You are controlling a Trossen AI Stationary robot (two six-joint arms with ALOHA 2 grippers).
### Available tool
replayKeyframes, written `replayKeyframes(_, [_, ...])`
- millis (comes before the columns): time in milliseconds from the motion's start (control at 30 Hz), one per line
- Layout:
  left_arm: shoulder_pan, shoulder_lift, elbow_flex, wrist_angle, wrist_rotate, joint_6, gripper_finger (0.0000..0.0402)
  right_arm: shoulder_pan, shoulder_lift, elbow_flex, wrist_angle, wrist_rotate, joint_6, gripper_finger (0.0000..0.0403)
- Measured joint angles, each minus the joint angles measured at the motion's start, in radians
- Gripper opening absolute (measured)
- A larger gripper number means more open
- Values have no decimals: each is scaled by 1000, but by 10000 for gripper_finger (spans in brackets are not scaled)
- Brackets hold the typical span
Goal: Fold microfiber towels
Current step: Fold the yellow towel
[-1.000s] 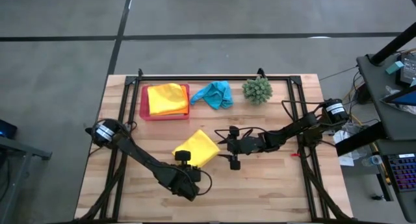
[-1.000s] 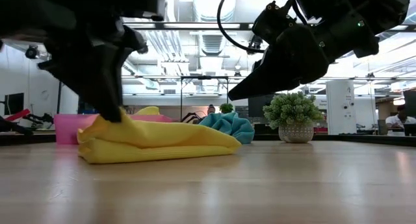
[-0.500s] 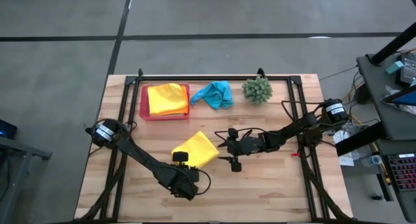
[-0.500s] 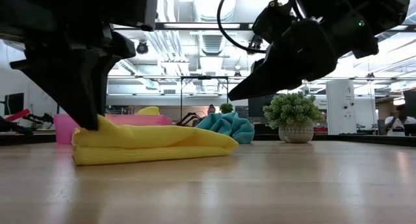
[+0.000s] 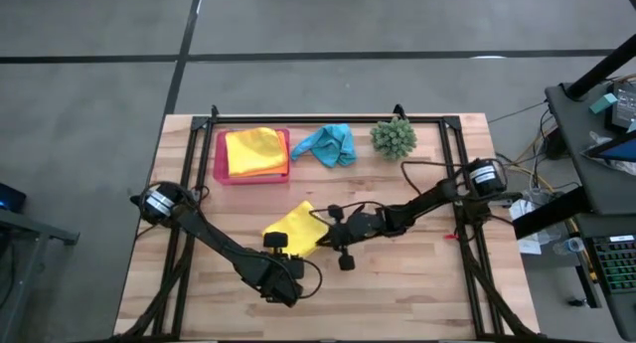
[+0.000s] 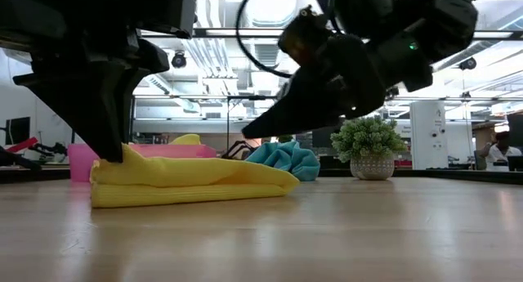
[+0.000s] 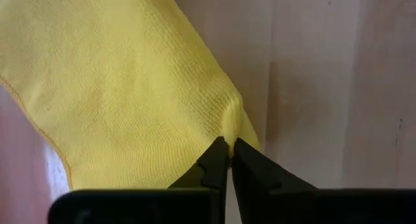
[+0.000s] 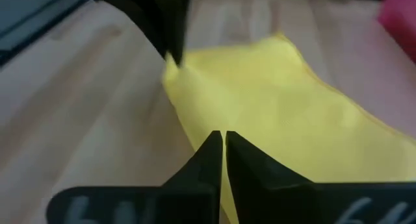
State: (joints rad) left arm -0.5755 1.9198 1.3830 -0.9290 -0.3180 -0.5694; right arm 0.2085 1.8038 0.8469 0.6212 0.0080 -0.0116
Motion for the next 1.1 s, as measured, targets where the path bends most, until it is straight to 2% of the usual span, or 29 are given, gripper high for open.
replayKeyframes(200, [0,0,0,-2,0,0,1,-2,92,92,6,-64,-27,9])
replayKeyframes(400, [-2,0,0,-6,19,-1,1,-22,146,117,-59,-69,-15,9])
replayKeyframes(833, [-2,0,-3,-32,102,-1,1,-37,118,82,-67,-69,-6,8])
replayKeyframes(933, [-2,0,-3,-32,126,-1,14,-37,117,82,-71,-69,-4,8])
replayKeyframes(1100, [-3,-2,-3,-38,151,-1,61,-37,108,82,-99,-69,4,8])
